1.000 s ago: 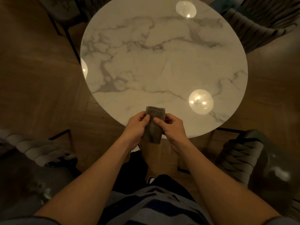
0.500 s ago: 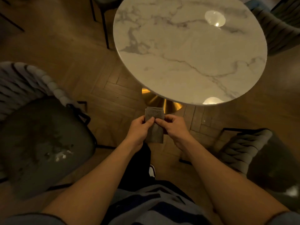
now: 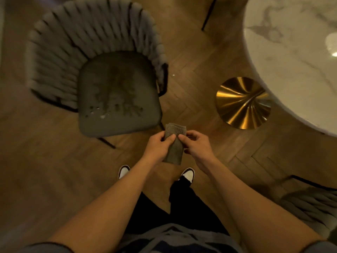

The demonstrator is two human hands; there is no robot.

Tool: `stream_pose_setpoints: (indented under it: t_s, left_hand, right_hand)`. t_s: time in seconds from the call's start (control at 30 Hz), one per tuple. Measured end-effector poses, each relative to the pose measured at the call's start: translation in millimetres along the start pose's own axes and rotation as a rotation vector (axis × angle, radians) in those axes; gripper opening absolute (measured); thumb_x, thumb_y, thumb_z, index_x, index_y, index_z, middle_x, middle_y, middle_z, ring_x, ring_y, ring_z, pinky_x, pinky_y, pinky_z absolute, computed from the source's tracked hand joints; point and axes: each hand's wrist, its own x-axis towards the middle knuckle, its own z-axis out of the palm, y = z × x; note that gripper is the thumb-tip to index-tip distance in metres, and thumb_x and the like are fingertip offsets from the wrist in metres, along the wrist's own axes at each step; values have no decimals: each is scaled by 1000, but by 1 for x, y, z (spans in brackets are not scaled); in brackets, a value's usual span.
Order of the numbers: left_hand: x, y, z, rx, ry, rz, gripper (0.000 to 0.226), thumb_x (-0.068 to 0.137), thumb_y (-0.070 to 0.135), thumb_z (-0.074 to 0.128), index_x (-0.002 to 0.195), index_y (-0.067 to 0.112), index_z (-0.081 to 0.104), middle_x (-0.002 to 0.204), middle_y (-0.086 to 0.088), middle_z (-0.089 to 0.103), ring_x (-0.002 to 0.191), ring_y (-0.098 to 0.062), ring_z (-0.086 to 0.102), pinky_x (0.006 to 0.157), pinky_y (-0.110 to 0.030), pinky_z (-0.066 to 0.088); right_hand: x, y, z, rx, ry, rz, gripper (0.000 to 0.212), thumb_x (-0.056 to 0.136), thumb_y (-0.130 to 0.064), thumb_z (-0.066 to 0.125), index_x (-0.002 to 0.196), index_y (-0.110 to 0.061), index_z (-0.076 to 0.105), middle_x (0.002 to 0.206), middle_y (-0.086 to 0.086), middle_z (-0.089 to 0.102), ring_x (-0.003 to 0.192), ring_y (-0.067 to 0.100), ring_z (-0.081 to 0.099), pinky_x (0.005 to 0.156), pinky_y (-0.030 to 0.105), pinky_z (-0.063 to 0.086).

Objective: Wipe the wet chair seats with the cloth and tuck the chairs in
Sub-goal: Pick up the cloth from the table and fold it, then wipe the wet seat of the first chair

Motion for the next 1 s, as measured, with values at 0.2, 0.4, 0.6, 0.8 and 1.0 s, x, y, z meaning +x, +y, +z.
stream_pose_setpoints:
  t_s: [0.2,0.4,0.6,0.8,1.0]
  left_hand:
    - [7,-44,-121,-20,158,-32,11,97,26,57,100,29,67,98,2,71,91,-13,67,80,-32,55]
    - [29,-83,-237,201,323,25,14,96,17,59,84,14,66,78,-4,65,71,-15,60,62,-23,46]
    - [77,-134,-332,390,544,-64,22,92,14,61,73,5,57,68,-6,55,68,-27,50,57,-32,29]
    - [130,-177,-376,598,711,-129,17,93,14,56,91,2,66,85,-20,67,77,-34,59,63,-30,32]
    - [179,-208,-373,585,864,-143,20,92,15,54,86,1,67,80,-20,63,74,-36,57,61,-31,33]
  right_hand:
    - [20,0,123,-138,-178,34,10,91,-32,77,95,-26,71,90,-4,75,75,8,71,56,21,50]
    - [46,12,195,-343,-210,33,26,84,-46,81,99,-27,71,98,-2,76,86,13,75,62,21,53]
    - [97,40,203,-700,-155,-53,35,87,-50,76,104,-21,73,97,-7,73,95,12,70,84,27,55]
    - [175,56,178,-731,-91,-49,52,92,-46,72,130,-14,62,118,4,69,112,21,65,94,32,51]
    - [236,63,160,-643,138,-2,68,98,-54,59,149,-11,45,146,13,55,135,35,50,107,43,42]
